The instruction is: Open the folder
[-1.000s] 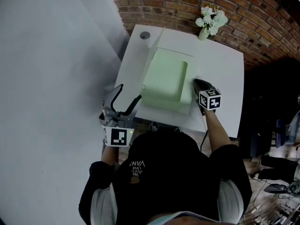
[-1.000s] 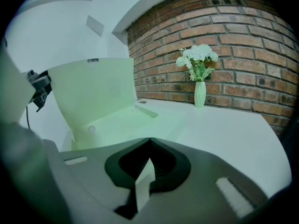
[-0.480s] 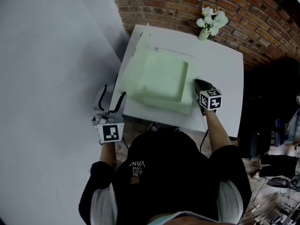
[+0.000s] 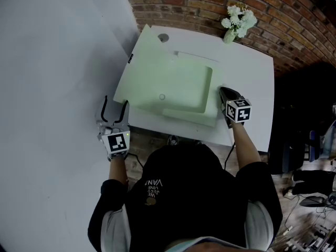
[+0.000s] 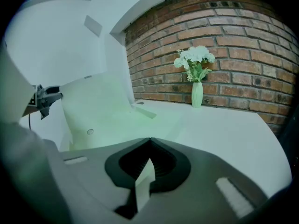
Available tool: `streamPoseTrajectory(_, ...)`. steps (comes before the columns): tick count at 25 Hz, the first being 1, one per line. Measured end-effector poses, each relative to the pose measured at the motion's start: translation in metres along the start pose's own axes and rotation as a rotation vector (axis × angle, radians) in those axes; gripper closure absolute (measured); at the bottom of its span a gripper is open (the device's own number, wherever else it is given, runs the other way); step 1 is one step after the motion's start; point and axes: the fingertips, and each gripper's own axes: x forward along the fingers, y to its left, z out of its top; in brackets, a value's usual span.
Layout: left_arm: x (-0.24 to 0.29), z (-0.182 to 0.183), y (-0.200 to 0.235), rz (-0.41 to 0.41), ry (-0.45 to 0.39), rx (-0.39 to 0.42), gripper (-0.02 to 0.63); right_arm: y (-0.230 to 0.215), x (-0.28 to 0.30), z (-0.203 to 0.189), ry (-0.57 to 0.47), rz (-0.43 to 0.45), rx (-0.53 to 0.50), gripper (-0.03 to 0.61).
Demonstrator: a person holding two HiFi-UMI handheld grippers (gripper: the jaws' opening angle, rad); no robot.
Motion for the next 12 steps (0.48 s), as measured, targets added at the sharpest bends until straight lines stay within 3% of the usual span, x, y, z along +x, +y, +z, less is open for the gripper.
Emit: streamPoseTrajectory(12, 0.019, -0.074, 0.014, 0.032, 0.216, -0.032, 0.305, -0.001, -0.002, 0.0, -0.024, -0.035, 0.03, 0.578)
